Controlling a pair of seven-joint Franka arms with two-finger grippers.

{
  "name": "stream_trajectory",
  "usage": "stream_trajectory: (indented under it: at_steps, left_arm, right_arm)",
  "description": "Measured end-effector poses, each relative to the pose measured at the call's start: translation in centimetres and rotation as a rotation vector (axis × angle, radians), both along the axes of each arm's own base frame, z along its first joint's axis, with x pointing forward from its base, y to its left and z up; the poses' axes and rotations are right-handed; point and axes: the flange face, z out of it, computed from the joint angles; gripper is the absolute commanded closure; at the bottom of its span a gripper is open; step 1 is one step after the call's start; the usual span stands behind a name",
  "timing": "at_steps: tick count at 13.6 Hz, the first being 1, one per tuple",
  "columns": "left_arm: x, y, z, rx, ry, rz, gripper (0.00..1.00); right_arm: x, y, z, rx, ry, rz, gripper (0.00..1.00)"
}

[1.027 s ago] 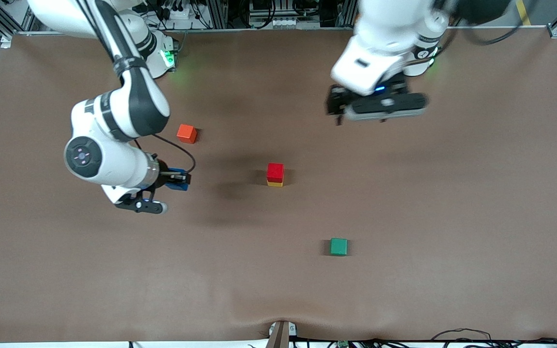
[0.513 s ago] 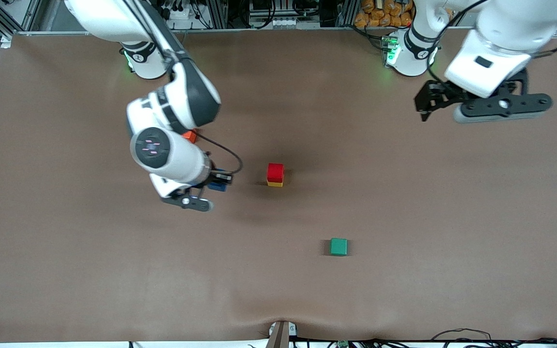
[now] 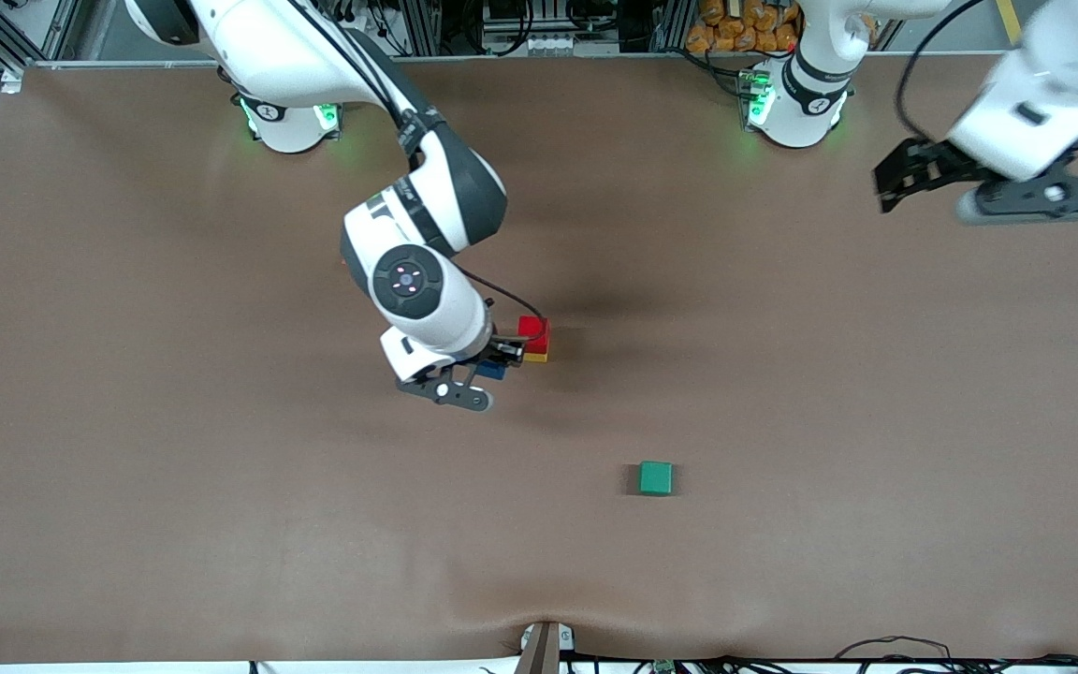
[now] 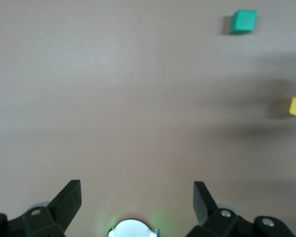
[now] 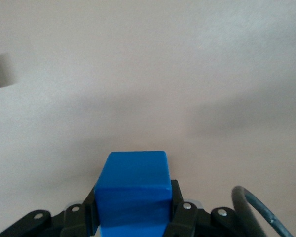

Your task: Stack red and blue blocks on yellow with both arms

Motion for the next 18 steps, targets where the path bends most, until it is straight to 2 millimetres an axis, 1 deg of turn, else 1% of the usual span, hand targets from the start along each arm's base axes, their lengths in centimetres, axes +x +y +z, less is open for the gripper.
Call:
stream_trajectory:
  at_steps: [1, 2, 3, 4, 6, 9, 10, 11, 12, 13, 15, 16, 18]
  left_arm:
    - [-0.7, 1.8, 0.2, -0.018, 0.004, 0.006, 0.00]
    - [-1.5, 2.9, 0.4, -0.027, 0.005, 0.012, 0.00]
    - [-2.2, 3.2, 0.5, -0.028, 0.006, 0.017, 0.00]
    - [-2.6, 3.2, 0.5, -0.027, 0.007, 0.015, 0.00]
    - [-2.8, 2.6, 0.4, -0.027, -0.004, 0.003, 0.00]
    - [-2.9, 0.3, 0.3, -0.024, -0.023, -0.038, 0.00]
    - [-3.0, 0.0, 0.3, -0.025, -0.035, -0.042, 0.00]
    - [-2.9, 0.3, 0.3, -0.027, -0.051, -0.035, 0.00]
    - [-2.9, 1.1, 0.4, -0.028, -0.061, -0.019, 0.00]
    - [-3.0, 2.4, 0.3, -0.026, -0.062, 0.006, 0.00]
    - [-3.3, 5.4, -0.1, -0.021, -0.054, 0.042, 0.00]
    - [-3.7, 6.3, -0.3, -0.019, -0.049, 0.048, 0.00]
    - [-4.6, 6.1, -0.6, -0.015, -0.051, 0.043, 0.00]
  right_arm:
    - [-0.4, 0.8, -0.6, -0.002, 0.000, -0.004, 0.82]
    - [-0.8, 1.4, -1.3, -0.007, 0.005, -0.008, 0.82]
    - [-1.2, 2.0, -2.0, -0.012, 0.011, -0.006, 0.81]
    - [-1.7, 2.6, -2.7, -0.019, 0.018, -0.004, 0.81]
    - [-2.6, 3.7, -3.6, -0.030, 0.029, -0.007, 0.81]
    - [-3.5, 4.9, -3.7, -0.033, 0.031, -0.007, 0.81]
    - [-3.8, 5.2, -3.7, -0.033, 0.031, -0.004, 0.80]
    - [-4.0, 5.4, -3.7, -0.033, 0.031, -0.001, 0.80]
    - [-4.2, 5.6, -3.8, -0.035, 0.033, 0.002, 0.80]
    - [-4.4, 5.8, -4.0, -0.038, 0.036, 0.004, 0.78]
    - [-4.5, 5.7, -4.6, -0.044, 0.043, 0.005, 0.78]
    - [-4.5, 5.7, -4.8, -0.046, 0.044, 0.011, 0.78]
    - [-4.5, 5.7, -4.9, -0.046, 0.046, 0.033, 0.78]
